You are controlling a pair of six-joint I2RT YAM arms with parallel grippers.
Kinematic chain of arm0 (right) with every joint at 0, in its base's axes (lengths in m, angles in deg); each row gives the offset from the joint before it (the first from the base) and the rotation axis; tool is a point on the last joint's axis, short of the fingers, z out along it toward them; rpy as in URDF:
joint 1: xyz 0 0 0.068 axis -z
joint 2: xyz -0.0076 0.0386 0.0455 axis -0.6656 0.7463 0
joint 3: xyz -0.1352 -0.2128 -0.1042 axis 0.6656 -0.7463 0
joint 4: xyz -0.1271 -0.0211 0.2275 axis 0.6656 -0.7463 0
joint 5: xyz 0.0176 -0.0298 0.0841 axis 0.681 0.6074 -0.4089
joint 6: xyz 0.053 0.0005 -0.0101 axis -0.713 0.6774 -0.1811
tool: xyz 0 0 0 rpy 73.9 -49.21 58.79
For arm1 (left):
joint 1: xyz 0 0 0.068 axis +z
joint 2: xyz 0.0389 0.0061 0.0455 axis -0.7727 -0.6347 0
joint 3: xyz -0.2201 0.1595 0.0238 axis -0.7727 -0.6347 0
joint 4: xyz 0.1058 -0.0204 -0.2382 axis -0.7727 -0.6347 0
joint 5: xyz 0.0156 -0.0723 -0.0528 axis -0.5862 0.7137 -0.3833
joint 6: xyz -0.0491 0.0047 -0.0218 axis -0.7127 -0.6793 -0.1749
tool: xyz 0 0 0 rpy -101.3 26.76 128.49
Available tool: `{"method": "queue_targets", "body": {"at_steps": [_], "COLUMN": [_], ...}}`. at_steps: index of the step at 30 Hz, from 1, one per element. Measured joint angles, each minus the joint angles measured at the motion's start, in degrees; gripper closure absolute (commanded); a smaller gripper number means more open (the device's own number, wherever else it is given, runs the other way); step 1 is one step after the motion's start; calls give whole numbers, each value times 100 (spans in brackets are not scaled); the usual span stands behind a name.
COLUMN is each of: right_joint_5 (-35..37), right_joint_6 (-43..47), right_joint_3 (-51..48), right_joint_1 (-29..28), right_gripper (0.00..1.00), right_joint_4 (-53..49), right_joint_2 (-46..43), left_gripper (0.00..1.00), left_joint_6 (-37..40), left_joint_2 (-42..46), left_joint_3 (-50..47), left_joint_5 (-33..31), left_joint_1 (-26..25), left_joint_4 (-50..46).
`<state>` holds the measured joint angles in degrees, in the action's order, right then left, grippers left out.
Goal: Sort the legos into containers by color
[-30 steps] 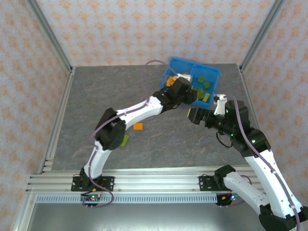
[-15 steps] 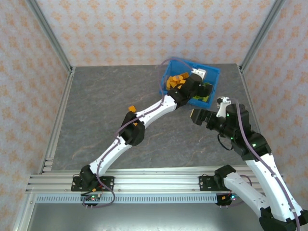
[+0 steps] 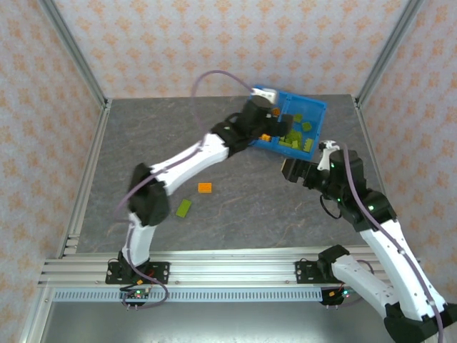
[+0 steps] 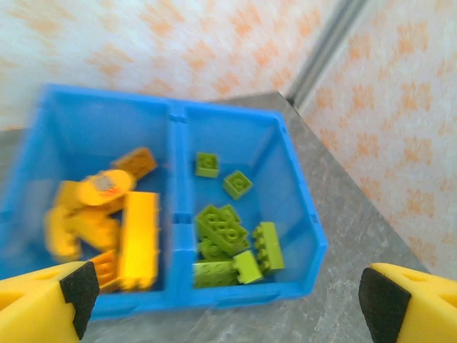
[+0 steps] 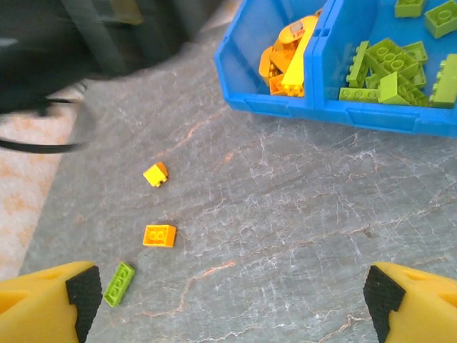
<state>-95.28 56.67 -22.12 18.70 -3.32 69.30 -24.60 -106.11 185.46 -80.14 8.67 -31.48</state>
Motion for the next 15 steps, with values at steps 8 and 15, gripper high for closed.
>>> {"method": "queue_targets", "body": {"at_steps": [8, 15], "right_joint_5": [-44, -188], "right_joint_6": [1029, 2667], "right_joint_3": [52, 708], "right_joint_1": [-1401, -2133], "right_gripper": [4, 3], "right_joint_4": [850, 1539], "right_joint_2": [2197, 4483], "left_gripper": [3, 0], "left_joint_6": [-229, 426], "left_joint_2": [3364, 5241], "left_joint_3": [-2765, -4068], "left_joint_5": [-702, -1231], "left_joint_1": [1207, 1276], "left_joint_4": [-1163, -2693]}}
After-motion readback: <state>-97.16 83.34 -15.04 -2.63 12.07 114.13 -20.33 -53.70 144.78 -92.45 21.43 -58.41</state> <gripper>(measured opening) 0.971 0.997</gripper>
